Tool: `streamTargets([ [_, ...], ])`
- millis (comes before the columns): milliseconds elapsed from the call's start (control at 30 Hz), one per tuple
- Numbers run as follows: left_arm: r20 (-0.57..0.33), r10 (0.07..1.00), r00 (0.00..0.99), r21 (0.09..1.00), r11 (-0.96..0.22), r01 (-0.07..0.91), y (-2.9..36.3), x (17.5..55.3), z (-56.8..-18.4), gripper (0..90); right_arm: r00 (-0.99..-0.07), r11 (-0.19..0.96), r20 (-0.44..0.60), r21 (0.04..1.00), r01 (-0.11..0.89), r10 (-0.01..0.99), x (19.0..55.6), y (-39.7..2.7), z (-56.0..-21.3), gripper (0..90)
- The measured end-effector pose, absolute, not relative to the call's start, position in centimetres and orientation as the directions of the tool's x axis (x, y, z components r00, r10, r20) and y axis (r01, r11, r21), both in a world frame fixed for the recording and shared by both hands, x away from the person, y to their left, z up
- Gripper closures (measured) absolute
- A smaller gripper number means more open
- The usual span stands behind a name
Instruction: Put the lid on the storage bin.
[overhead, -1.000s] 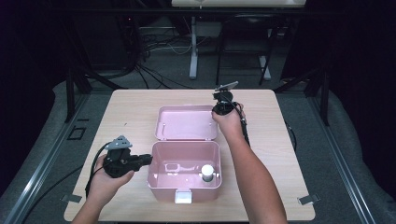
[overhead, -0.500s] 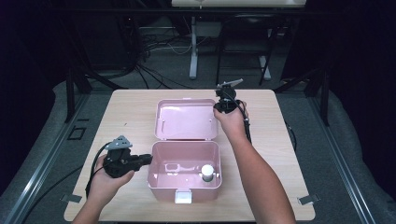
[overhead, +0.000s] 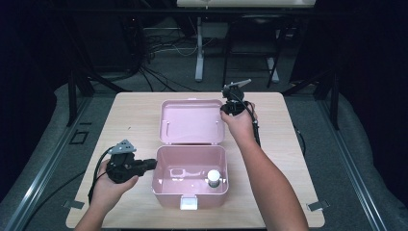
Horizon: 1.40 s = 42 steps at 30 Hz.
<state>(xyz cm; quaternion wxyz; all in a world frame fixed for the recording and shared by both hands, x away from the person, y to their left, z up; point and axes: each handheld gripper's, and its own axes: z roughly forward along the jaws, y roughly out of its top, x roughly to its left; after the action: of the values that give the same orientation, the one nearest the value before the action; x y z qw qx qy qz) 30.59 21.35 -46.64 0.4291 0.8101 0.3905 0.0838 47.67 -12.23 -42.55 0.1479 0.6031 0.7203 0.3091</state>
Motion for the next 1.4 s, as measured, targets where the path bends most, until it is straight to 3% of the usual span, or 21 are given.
streamTargets([
  [1400,-0.2,0.71,0.675,0.762,-0.321,0.563,21.3,30.6,-46.7,83.8,-0.278,0.107,0.14,0.691,0.714,0.95,45.2,-12.5,-40.1,86.3],
])
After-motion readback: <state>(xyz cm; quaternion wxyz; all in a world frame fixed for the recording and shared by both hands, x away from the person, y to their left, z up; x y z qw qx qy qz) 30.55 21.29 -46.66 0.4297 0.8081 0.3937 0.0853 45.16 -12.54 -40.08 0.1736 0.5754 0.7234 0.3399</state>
